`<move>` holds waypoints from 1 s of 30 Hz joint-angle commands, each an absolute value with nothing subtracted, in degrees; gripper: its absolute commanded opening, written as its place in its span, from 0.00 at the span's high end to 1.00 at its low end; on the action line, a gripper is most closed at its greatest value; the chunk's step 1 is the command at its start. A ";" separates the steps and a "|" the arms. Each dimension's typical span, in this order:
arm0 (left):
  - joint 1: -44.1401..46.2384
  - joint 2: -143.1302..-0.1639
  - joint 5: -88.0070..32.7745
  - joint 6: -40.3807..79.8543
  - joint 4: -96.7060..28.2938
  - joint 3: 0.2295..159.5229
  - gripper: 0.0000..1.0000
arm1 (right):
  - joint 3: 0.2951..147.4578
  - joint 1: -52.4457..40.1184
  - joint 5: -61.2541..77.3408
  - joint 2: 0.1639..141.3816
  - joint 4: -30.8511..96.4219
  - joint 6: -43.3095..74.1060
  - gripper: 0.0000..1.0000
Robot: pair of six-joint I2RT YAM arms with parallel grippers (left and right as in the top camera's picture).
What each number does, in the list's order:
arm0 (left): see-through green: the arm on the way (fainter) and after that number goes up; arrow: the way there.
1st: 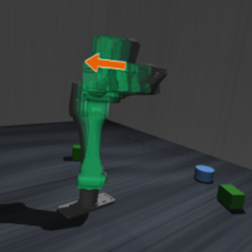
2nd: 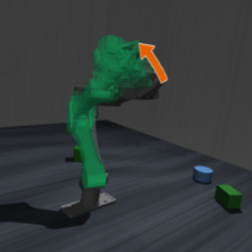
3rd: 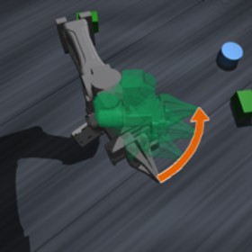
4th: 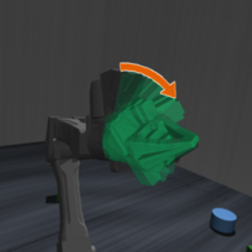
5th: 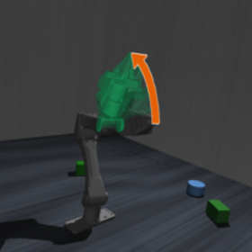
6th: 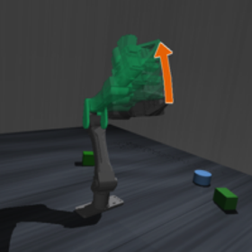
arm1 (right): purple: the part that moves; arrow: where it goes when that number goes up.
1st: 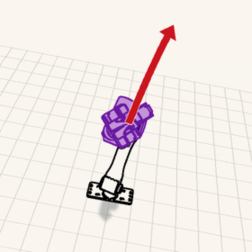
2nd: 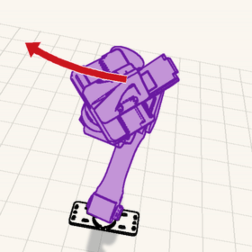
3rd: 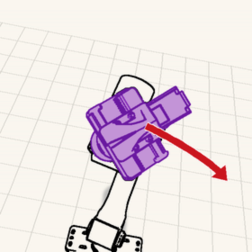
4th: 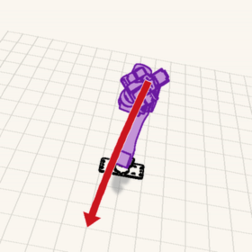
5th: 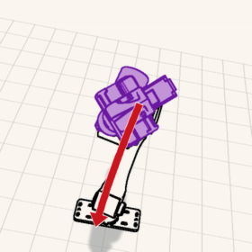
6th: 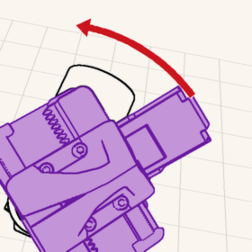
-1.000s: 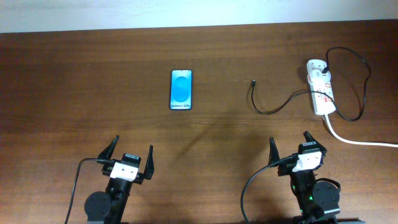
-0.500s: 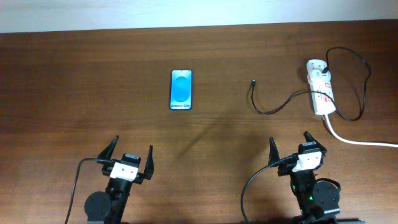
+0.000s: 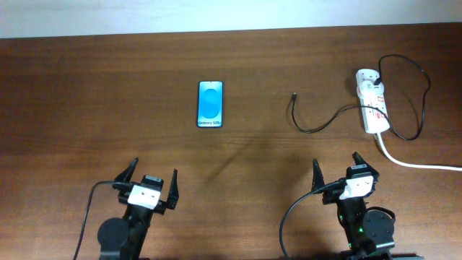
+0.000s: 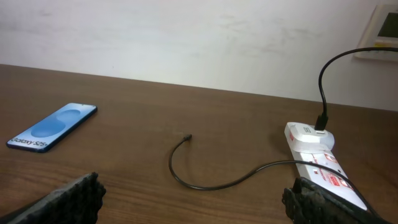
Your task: Plug charger to phone and switch on socket
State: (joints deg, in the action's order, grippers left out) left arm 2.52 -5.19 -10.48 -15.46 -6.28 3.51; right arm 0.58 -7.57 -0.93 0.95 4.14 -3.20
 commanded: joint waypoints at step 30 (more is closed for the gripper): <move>5.28 -80.97 -20.75 -15.42 -44.14 75.70 0.01 | 0.32 -7.86 -0.71 1.08 4.56 -2.79 0.02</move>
State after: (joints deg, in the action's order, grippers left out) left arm 3.03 -71.44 -18.48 -15.44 -36.56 64.12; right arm 0.58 -7.60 -0.93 1.08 4.14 -3.20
